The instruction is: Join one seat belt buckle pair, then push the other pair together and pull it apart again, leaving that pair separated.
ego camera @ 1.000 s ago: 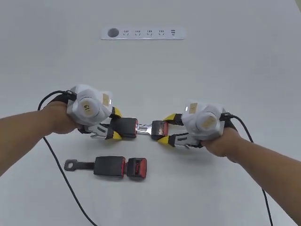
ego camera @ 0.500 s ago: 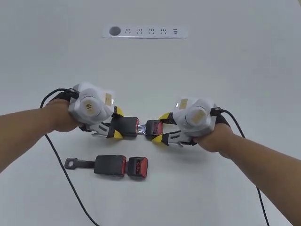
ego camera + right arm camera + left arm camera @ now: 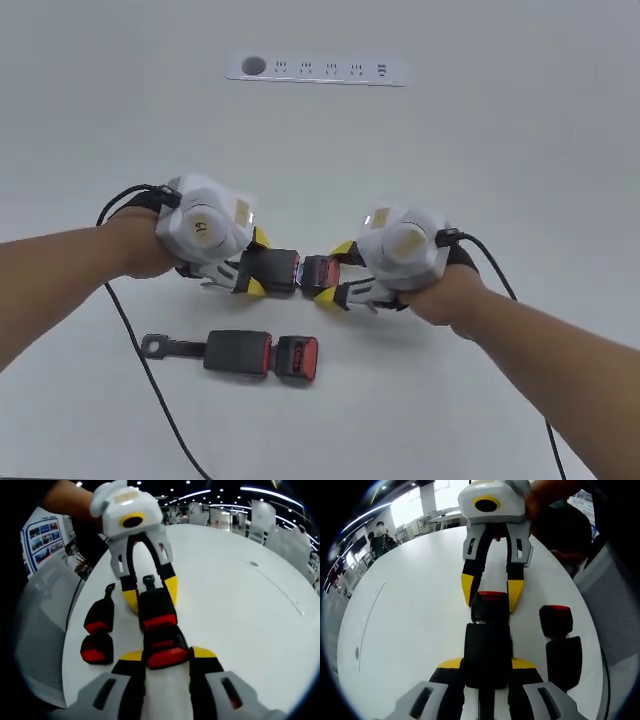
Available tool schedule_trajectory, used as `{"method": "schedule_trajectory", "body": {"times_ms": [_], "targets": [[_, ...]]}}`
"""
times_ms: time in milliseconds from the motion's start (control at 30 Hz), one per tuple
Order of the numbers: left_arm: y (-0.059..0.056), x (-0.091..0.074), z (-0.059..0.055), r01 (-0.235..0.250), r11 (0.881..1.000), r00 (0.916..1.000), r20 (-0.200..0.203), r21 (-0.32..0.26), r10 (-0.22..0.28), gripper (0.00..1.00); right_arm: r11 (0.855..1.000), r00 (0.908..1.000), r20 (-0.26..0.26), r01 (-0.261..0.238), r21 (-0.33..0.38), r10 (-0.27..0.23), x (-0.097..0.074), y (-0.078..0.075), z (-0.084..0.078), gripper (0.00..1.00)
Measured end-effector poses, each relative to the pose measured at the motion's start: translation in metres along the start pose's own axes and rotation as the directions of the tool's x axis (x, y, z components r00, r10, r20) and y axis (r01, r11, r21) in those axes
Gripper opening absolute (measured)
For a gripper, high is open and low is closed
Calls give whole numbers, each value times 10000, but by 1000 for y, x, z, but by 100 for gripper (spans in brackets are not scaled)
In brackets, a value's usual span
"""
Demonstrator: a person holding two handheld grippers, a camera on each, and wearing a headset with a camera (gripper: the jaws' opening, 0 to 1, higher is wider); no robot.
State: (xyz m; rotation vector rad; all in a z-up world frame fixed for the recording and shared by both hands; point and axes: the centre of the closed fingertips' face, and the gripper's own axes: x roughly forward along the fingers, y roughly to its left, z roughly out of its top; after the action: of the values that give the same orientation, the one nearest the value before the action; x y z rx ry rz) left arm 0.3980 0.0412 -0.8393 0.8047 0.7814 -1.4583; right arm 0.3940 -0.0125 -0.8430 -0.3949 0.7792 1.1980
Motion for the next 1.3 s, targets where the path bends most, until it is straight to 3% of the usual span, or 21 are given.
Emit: {"method": "schedule_trajectory", "body": {"times_ms": [367,1300], "targets": [[0,0,1,37,10000,10000,-88,78,-37,34,9996,9989,-458,-61,-275,48,0,0,-1,33],[-1,1,-1,165,9996,9998,92,236,-167,34,9992,9995,-209,-249,-317,242,-1,-1,0,33]]}}
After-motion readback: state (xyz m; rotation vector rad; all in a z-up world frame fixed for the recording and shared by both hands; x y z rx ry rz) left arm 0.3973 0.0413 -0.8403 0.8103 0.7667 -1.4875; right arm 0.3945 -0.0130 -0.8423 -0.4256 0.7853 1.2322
